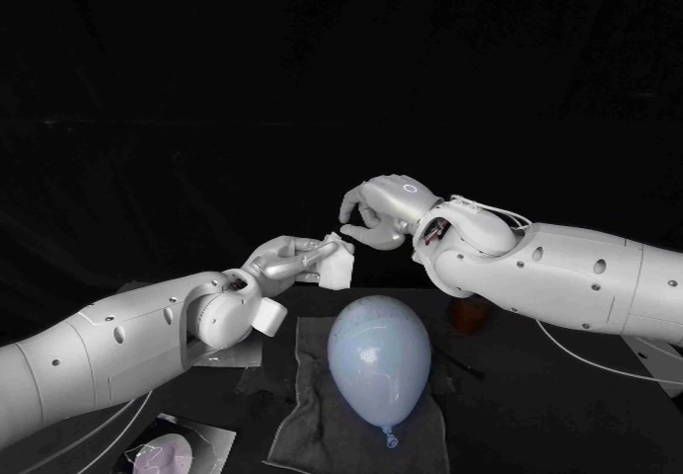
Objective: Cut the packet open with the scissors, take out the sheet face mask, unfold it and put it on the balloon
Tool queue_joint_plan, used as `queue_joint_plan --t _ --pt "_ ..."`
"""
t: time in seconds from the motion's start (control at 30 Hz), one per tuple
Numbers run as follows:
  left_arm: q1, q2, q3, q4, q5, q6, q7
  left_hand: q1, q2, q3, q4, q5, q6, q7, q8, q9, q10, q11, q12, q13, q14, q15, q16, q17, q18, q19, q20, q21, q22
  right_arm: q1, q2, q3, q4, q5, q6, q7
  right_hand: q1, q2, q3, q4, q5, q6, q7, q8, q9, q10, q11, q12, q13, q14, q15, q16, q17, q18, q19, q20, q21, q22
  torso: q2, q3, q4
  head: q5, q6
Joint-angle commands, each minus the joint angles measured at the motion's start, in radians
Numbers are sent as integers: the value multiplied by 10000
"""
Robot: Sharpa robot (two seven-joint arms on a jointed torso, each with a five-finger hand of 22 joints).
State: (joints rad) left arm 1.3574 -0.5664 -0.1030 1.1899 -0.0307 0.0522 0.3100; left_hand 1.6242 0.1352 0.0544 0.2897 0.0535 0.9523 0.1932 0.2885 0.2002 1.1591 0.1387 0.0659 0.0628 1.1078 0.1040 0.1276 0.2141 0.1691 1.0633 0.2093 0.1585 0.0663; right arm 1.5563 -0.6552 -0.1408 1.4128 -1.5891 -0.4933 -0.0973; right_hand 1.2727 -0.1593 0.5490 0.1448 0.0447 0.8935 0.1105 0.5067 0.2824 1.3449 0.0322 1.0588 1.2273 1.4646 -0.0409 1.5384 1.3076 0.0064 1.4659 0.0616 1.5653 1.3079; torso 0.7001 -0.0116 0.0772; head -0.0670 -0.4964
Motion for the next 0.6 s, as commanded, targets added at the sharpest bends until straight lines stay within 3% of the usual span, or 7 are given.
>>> queue_joint_plan --t 0.03,0.1,0.2,0.5,0.6 --pt "12 -15 13 3 480 -32 -47 -379 -19 38 51 -38 -86 -17 -91 -61 -48 30 -34 8 -23 42 -48 4 161 -18 75 -60 -5 0 -146 5 74 243 -852 -219 81 51 -46 33 45 43 10 -74 -20 5 -32 59 18 943 31 7 2194 -64 1049 73 55 2629 -9 -6 0 -10 9" --pt "12 -32 13 9 516 18 -57 -737 36 82 53 -28 -126 18 -146 -84 -108 59 -36 10 -78 82 -102 2 160 -83 114 -130 -12 0 -244 5 114 541 -990 -253 121 76 -36 25 48 45 9 -95 -28 7 -34 61 18 941 30 -1 2184 -64 1049 74 55 2629 -11 -3 1 -6 24" --pt "12 -63 12 25 548 91 -86 -1223 -77 -14 54 -40 -155 80 -211 -113 -175 110 -30 16 -129 115 -161 1 161 -159 165 -208 -9 0 -384 4 185 1078 -1086 -269 148 92 -31 20 50 37 13 -118 -37 2 -33 51 10 938 29 -8 2174 -64 1049 75 55 2629 -11 2 -6 7 41" --pt "12 -110 11 87 575 235 -195 -1537 -237 -145 47 -42 -174 112 -266 -137 -234 137 -31 19 -168 138 -211 1 164 -188 192 -254 -4 -157 -813 0 753 2523 -1616 27 373 214 20 -53 91 7 57 -287 -97 22 -2 134 60 939 54 -11 2172 -64 1049 92 55 2629 6 5 -9 59 60" --pt "11 -122 11 99 596 282 -221 -1935 -293 -342 55 -43 -179 171 -309 -157 -286 183 -26 23 -194 169 -250 1 165 -214 216 -292 -2 -261 -970 -5 979 2797 -1837 155 433 238 35 -87 111 21 58 -312 -103 39 2 182 91 942 56 -5 2180 -64 1049 97 55 2629 3 1 -11 80 49"
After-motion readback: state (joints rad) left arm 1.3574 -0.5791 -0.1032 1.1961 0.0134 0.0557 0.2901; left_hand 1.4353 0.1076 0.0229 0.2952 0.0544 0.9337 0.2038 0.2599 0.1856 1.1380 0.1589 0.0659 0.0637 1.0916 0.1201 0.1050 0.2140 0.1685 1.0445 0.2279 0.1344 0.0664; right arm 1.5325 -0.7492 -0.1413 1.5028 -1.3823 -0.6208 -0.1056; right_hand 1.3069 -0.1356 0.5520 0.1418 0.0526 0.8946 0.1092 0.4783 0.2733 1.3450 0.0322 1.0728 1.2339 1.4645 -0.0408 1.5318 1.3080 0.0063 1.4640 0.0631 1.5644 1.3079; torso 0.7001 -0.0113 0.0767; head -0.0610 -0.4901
